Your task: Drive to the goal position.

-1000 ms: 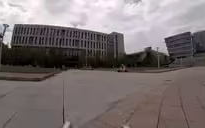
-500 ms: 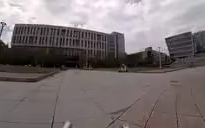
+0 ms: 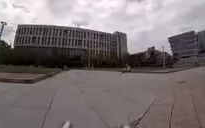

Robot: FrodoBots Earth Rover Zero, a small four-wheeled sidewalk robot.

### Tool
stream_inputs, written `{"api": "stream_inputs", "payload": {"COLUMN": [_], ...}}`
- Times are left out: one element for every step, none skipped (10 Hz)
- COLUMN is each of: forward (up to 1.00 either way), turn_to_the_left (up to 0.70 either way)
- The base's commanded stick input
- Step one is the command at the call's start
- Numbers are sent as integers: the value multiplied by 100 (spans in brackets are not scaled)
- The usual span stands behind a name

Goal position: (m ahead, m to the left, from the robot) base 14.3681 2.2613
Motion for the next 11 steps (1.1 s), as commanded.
{"api": "stream_inputs", "payload": {"forward": [70, 70, 70, 70, 70, 70, 70, 70, 70, 70, 70], "turn_to_the_left": [3, 0, 0, 0, 0, 0, 0, 0, 0, 0, 0]}}
